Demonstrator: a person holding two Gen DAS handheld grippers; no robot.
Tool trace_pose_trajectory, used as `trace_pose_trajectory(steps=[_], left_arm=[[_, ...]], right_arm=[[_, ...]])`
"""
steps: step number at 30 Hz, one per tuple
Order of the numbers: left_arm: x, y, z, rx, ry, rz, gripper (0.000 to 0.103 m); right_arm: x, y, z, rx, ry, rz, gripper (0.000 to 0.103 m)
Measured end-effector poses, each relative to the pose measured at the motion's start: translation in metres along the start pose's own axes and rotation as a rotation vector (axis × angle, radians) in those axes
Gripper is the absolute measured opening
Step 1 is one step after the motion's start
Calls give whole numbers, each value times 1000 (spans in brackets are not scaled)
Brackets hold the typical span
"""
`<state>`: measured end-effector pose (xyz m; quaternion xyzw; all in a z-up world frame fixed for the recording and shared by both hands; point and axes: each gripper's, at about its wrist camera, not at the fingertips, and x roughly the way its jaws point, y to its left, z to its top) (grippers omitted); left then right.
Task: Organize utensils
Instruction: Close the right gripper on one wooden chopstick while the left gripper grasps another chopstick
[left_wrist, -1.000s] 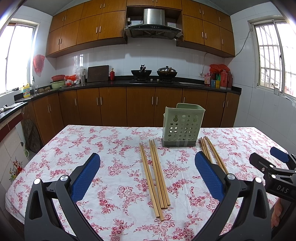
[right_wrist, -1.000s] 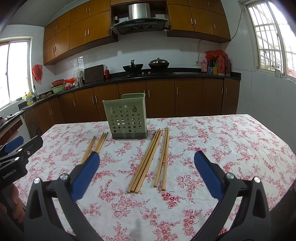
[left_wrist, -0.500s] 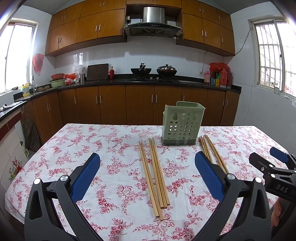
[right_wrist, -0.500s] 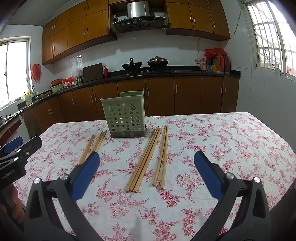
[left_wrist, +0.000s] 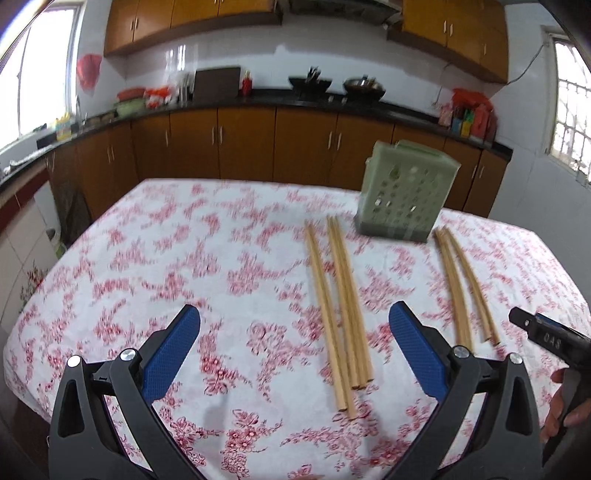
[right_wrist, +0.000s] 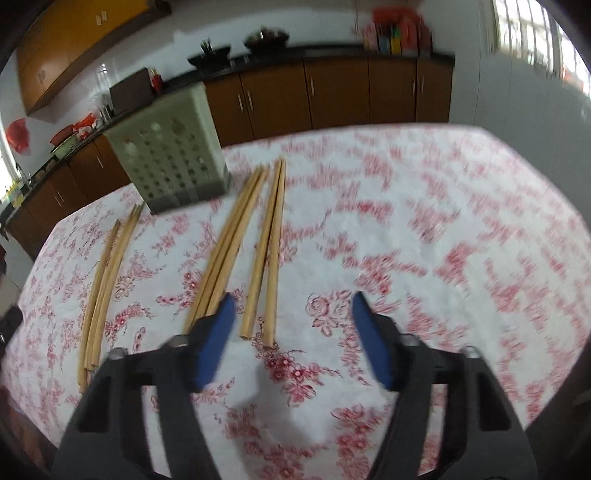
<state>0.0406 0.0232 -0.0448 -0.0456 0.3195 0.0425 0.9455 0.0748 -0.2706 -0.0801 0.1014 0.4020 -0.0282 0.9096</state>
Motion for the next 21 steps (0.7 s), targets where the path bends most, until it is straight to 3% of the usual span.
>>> trace_pose_trajectory(steps=[4, 9, 12, 15, 21], left_arm=[[14, 7, 0, -20, 58, -11, 101], [28, 11, 2, -29, 101, -27, 101], [35, 10, 5, -19, 120, -37, 90], [45, 7, 8, -14, 144, -53, 76], [65, -2, 11, 12, 202, -84, 53]], right_arm=[[27, 0, 8, 19, 77, 10, 37], [47, 11, 15, -7, 104, 2, 31], [50, 17, 17, -36, 94, -13, 28], [53, 23, 16, -97, 62, -82, 8], [54, 6, 22, -25, 54, -97, 8]])
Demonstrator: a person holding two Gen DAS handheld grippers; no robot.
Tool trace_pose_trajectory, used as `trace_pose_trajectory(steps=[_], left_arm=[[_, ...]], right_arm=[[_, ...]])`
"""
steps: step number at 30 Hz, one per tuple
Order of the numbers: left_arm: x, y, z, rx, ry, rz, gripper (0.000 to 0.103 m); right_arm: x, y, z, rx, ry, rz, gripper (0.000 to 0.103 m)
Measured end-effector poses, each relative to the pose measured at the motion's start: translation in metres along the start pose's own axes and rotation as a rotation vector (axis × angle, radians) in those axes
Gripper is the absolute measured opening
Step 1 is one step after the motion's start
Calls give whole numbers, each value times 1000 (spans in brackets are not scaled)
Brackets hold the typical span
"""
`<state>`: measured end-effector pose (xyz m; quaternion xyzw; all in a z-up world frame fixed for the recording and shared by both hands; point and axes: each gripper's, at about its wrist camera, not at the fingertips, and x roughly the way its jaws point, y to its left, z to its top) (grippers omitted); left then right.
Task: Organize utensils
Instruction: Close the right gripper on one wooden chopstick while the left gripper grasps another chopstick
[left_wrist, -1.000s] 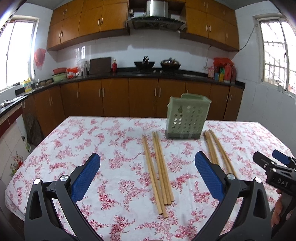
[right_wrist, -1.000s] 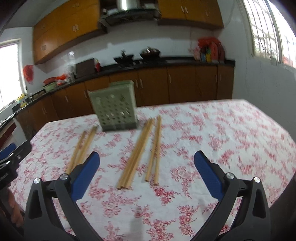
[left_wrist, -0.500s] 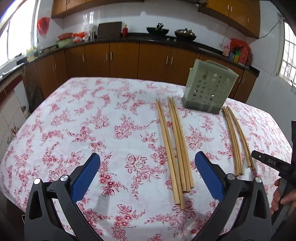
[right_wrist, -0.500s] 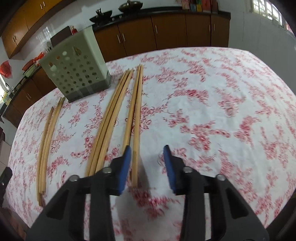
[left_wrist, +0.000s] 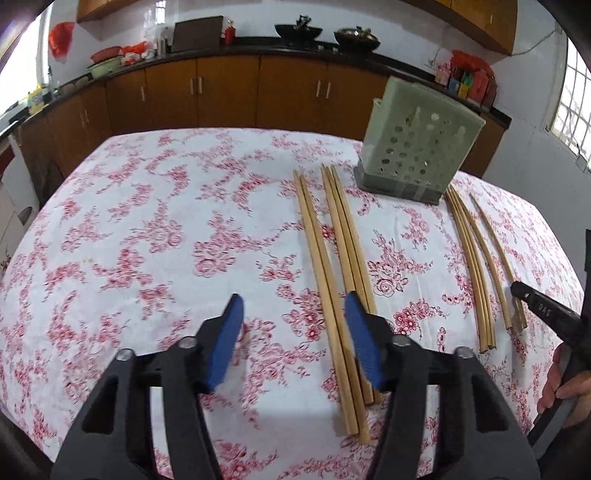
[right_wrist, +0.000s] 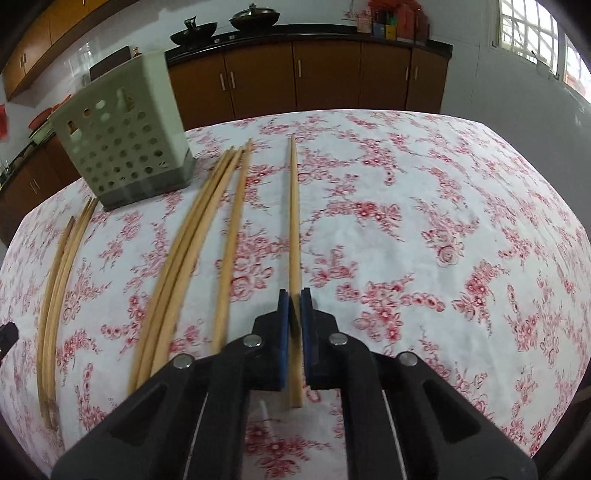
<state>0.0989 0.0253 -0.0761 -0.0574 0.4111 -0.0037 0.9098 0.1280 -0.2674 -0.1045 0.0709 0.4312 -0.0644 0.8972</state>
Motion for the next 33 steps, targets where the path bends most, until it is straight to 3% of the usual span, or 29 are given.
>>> trace_pose_trajectory(steps=[5, 7, 14, 20, 24, 29, 33], left_arm=[[19, -10, 0, 44, 68, 13, 28], [23, -10, -1, 50, 82, 28, 24], [21, -1, 0, -15, 108, -44, 24], [19, -8, -1, 4, 116, -66, 24], [24, -12, 0, 22, 123, -49, 24], [32, -14, 6, 54, 119, 0, 8], [48, -3, 25, 53, 110, 31, 8]], right_arm=[[-2, 1, -3, -16, -9, -10, 8], [-2, 1, -3, -17, -10, -10, 8], [-3, 0, -4, -10, -8, 0, 8], [-3, 1, -4, -20, -12, -5, 8], [-3, 1, -4, -25, -13, -7, 8], [-2, 4, -3, -50, -18, -18, 8], [6, 4, 8, -65, -14, -21, 8]])
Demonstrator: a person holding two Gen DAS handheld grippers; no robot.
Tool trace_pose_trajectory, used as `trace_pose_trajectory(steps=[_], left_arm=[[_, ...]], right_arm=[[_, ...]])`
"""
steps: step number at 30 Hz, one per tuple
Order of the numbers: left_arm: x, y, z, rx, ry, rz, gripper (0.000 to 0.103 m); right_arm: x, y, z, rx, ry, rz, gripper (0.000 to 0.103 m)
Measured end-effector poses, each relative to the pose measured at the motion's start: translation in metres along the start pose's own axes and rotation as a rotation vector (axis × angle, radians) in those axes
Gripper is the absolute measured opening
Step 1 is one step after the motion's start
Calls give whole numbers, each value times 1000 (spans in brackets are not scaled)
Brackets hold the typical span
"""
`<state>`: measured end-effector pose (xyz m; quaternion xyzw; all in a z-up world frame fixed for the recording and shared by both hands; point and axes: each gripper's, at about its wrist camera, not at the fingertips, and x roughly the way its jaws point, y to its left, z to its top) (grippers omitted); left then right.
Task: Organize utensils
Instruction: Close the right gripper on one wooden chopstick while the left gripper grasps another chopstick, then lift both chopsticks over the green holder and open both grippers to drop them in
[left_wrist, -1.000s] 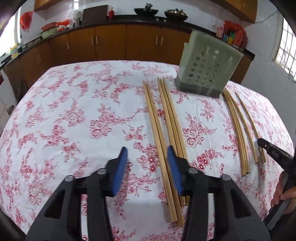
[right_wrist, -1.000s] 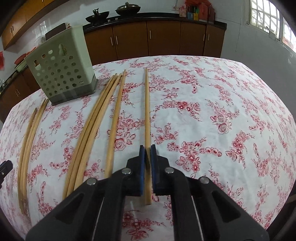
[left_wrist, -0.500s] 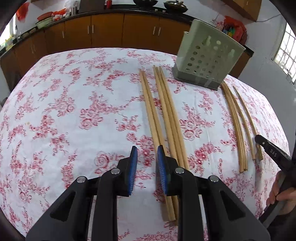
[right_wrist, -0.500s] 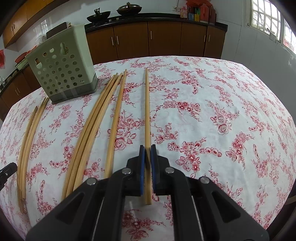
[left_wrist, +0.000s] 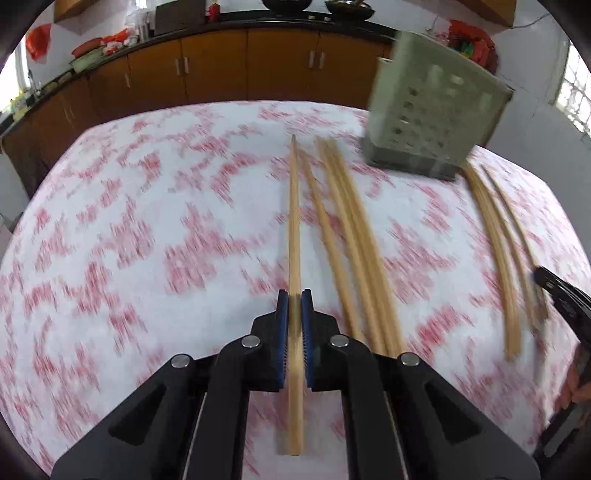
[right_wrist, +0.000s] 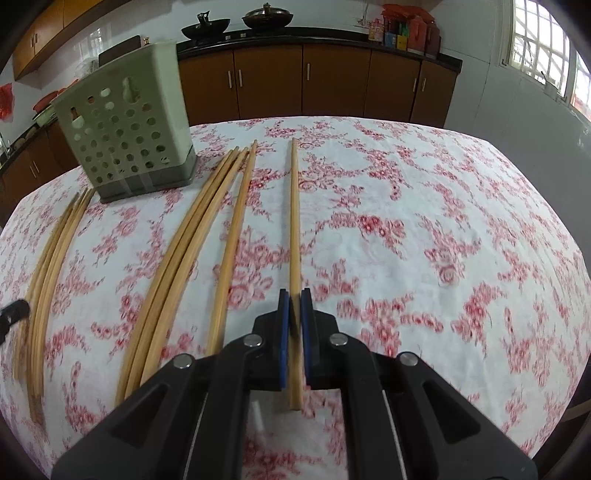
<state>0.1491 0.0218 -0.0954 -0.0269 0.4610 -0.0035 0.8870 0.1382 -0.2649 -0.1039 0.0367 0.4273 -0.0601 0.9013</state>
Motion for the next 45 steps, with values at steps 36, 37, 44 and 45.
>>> trace_pose_trajectory(steps=[36, 37, 44, 45], left_arm=[[-10, 32, -15, 48, -74, -11, 7], [-14, 33, -15, 46, -85, -12, 7], [-66, 46, 5, -15, -242, -42, 7], [-76, 49, 10, -29, -278, -47, 7]], right_arm=[[-32, -29, 3, 27, -113, 10, 7], [-38, -31, 5, 32, -132, 14, 7], [-93, -45, 27, 64, -302, 35, 7], [-101, -46, 30, 67, -332, 38, 7]])
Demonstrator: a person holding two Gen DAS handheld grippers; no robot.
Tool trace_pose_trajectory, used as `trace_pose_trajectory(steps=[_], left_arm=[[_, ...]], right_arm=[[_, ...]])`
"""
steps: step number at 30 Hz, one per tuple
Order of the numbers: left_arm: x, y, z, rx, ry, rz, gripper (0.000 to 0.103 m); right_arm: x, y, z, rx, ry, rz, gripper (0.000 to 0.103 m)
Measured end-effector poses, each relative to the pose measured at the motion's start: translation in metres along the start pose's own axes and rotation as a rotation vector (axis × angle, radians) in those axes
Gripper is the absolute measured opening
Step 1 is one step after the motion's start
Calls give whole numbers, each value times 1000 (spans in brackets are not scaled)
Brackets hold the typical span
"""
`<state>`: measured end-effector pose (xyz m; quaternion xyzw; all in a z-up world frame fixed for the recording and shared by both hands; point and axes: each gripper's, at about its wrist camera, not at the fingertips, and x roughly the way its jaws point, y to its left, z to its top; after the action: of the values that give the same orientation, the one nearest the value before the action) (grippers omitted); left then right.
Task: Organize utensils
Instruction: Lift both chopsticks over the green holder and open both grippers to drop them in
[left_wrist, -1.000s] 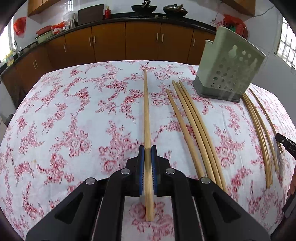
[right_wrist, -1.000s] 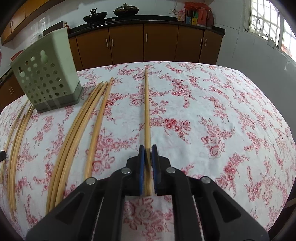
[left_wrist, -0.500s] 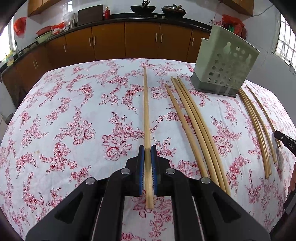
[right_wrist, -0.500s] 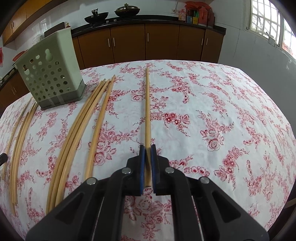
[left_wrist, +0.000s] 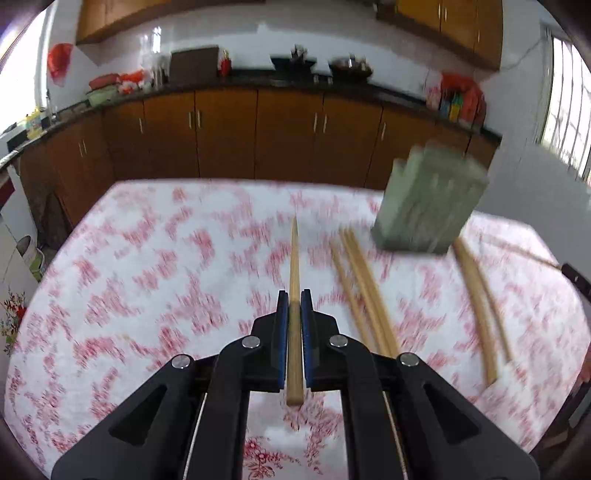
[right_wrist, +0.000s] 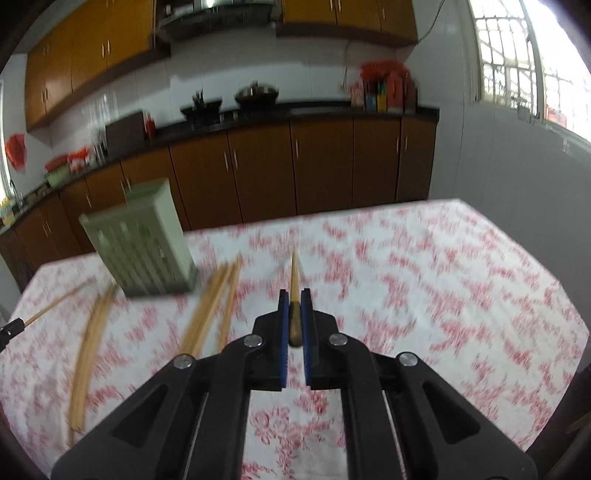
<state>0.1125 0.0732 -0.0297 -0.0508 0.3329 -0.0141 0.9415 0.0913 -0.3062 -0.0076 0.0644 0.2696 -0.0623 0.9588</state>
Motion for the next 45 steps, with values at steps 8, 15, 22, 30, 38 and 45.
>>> trace_pose_trajectory(steps=[8, 15, 22, 30, 38, 45], left_arm=[[-42, 9, 42, -75, -186, -10, 7], [-47, 11, 59, -75, -229, 6, 7], [-53, 9, 78, -70, -269, 34, 7], [-96, -15, 137, -65, -409, -45, 7], [-103, -64, 163, -28, -475, -147, 7], [-56, -87, 155, -33, -388, -194, 7]], right_arm=[[-18, -4, 31, 8, -117, 7, 7], [-20, -1, 41, 2, -144, 11, 8], [-27, 5, 73, -27, -192, 26, 7], [-70, 12, 152, 35, -331, 152, 7], [-86, 52, 193, 36, -418, 306, 7], [-42, 81, 173, -9, -339, 316, 7]])
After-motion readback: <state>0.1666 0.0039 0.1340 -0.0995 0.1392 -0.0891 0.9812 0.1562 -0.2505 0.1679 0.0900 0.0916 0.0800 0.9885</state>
